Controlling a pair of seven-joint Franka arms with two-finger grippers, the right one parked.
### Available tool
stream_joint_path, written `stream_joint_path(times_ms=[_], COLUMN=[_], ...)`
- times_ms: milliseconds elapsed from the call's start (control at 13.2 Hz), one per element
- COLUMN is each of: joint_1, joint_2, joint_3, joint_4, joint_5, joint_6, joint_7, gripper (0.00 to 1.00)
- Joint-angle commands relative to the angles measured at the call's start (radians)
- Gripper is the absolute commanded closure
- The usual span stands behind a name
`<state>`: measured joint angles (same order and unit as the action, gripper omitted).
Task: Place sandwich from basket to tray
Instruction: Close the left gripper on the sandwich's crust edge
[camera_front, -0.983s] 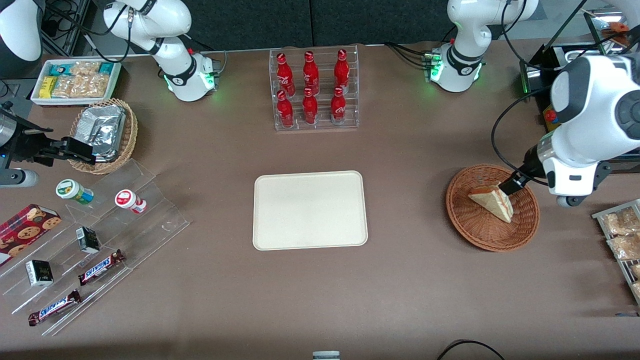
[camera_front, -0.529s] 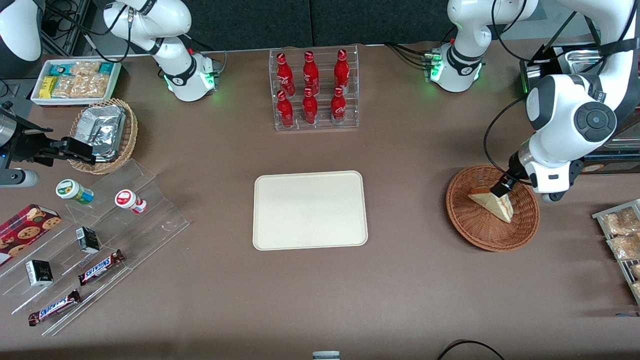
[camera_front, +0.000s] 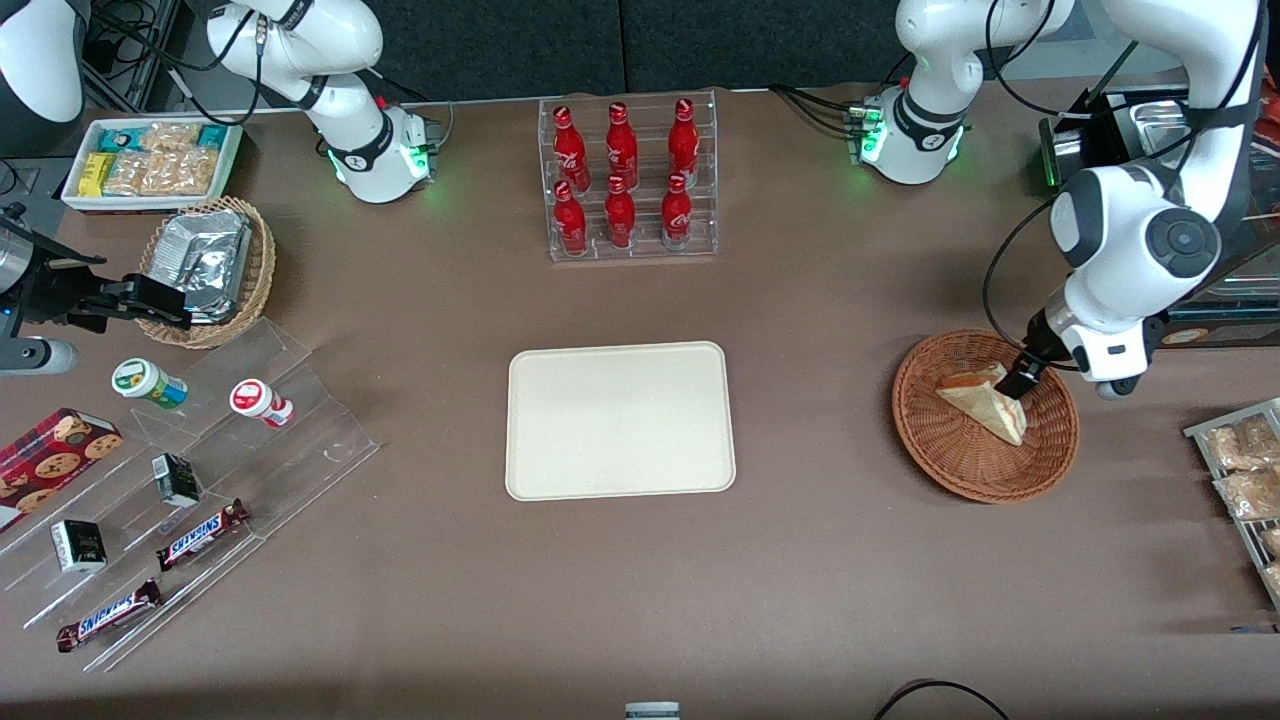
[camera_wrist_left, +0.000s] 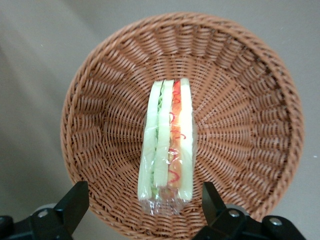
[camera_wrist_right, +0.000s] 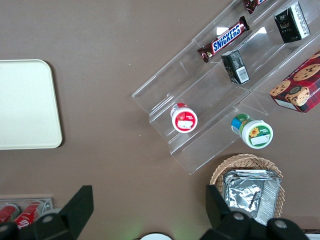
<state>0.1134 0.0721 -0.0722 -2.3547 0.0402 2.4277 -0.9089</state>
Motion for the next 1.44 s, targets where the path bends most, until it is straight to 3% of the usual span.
stream_joint_path(times_ms=[0,454,529,605,681,908,1134,1361], joint_1=[0.000,-0.001,-0.001,0.000,0.000,-0.003,-0.027,-0.118], joint_2=[0.011,0.103,0.104,0.101,0.097,0.063,0.023,-0.008], joint_3=[-0.006,-0.006,-0.006,-0.006,-0.006,-0.009,-0.021,-0.026], joint_4=[-0.024,-0.048,-0.046,-0.043,-0.038,-0.011,0.113,0.286], joint_5=[0.015,0.015,0.015,0.013,0.013,0.013,0.013,0.032], joint_6=[0.045,0.191,0.197,0.195,0.194,0.133,-0.114,-0.402], joint_7=[-0.036,-0.062,-0.062,-0.067,-0.080,-0.107,-0.131,-0.128], gripper=[0.00,0.01,0.13,0.39,0.57,0.98,1.00,0.98])
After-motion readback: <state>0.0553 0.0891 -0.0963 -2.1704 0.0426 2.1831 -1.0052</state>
